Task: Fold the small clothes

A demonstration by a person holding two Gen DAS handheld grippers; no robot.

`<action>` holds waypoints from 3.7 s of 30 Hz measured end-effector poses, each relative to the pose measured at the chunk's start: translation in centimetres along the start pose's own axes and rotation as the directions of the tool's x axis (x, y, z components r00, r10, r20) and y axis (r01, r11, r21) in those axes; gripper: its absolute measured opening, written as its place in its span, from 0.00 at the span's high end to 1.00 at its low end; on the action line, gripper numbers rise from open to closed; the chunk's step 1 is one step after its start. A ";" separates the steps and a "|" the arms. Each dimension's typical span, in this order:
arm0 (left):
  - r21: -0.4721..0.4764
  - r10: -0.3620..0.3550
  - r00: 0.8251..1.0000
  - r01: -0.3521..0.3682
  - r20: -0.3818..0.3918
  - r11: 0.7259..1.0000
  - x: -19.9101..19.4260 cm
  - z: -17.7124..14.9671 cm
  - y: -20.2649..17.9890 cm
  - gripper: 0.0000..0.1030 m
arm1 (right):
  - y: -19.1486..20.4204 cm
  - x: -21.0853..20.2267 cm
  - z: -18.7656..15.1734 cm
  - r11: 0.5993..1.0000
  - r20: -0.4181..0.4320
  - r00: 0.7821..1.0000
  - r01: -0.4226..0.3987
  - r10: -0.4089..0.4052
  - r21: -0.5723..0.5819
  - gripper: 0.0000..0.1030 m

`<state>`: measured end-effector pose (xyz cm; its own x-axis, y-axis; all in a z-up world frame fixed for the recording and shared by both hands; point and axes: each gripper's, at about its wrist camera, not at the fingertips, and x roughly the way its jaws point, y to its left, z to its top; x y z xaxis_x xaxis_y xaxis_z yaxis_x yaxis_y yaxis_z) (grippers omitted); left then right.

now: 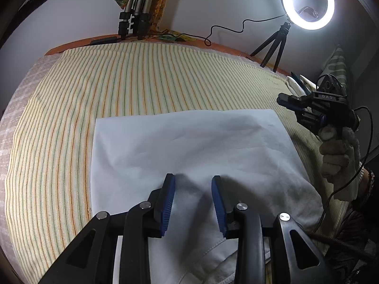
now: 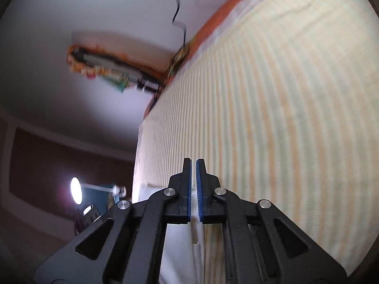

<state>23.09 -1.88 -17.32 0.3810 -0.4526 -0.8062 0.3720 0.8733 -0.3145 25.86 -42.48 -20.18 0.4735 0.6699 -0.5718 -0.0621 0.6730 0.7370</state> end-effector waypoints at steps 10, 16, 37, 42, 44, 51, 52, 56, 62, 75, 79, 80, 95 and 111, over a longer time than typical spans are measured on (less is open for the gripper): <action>-0.023 0.029 0.997 -0.027 0.070 0.999 -3.2 0.1 0.5 0.69 | 1.1 4.2 -1.5 0.999 -0.238 0.971 -0.026 0.020 -0.022 0.68; -0.041 0.042 0.999 -0.042 0.014 0.998 -1.6 -0.7 1.8 0.69 | 0.6 5.6 -2.3 0.995 -0.242 0.965 -0.097 0.101 0.031 0.94; -0.140 0.123 0.989 -0.111 0.080 0.984 -6.0 -2.0 5.5 0.65 | 4.6 0.6 -3.4 0.982 -0.124 0.986 0.089 -0.111 -0.167 0.62; -0.265 0.025 0.996 -0.002 0.082 0.964 -6.2 -2.2 8.1 0.62 | 4.4 -0.1 -6.2 0.966 -0.146 0.972 0.150 -0.184 -0.212 0.59; -0.303 -0.020 0.997 0.042 0.076 0.952 -5.8 -2.2 8.7 0.62 | 3.8 0.1 -7.3 0.968 -0.173 0.967 0.153 -0.188 -0.196 0.58; -0.391 -0.117 0.992 0.123 0.039 0.912 -4.0 -2.4 9.7 0.62 | 2.7 1.6 -9.3 0.959 -0.236 0.946 0.170 -0.223 -0.226 0.57; -0.395 -0.122 0.992 0.126 0.035 0.910 -3.9 -2.5 9.6 0.62 | 2.8 1.6 -9.3 0.958 -0.234 0.946 0.167 -0.222 -0.234 0.54; -0.394 -0.139 0.990 0.134 0.016 0.909 -3.1 -2.7 9.3 0.63 | 2.9 2.1 -9.4 0.964 -0.232 0.953 0.144 -0.196 -0.223 0.51; -0.404 -0.166 0.986 0.159 0.018 0.901 -2.2 -2.1 8.9 0.69 | 2.8 3.3 -9.3 0.975 -0.241 0.961 0.090 -0.140 -0.205 0.51; -0.288 -0.078 0.996 0.088 0.045 0.954 -3.1 -1.1 6.0 0.95 | 5.4 3.7 -10.0 0.936 -0.207 0.958 0.123 -0.199 -0.330 0.91; -0.252 -0.063 0.995 0.081 0.080 0.964 -4.4 -0.9 5.0 0.95 | 6.8 3.5 -10.2 0.917 -0.175 0.962 0.133 -0.211 -0.376 0.92; -0.249 -0.061 0.994 0.081 0.087 0.965 -4.6 -0.8 4.8 0.95 | 7.1 3.5 -10.2 0.913 -0.168 0.962 0.136 -0.214 -0.385 0.92; -0.168 -0.067 0.990 0.088 0.124 0.982 -5.9 0.1 0.7 0.95 | 10.3 0.9 -9.9 0.806 -0.056 0.943 0.250 -0.329 -0.536 0.93; -0.001 -0.122 0.981 0.124 0.153 0.992 -4.2 3.6 -9.1 0.95 | 11.9 -5.0 -8.2 0.623 0.151 0.859 0.466 -0.489 -0.628 0.93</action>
<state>21.16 -8.59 -9.32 0.4572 -0.5782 -0.6757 0.4155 0.8107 -0.4125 15.55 -35.26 -11.45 0.5701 0.1989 -0.7971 -0.3700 0.9284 -0.0330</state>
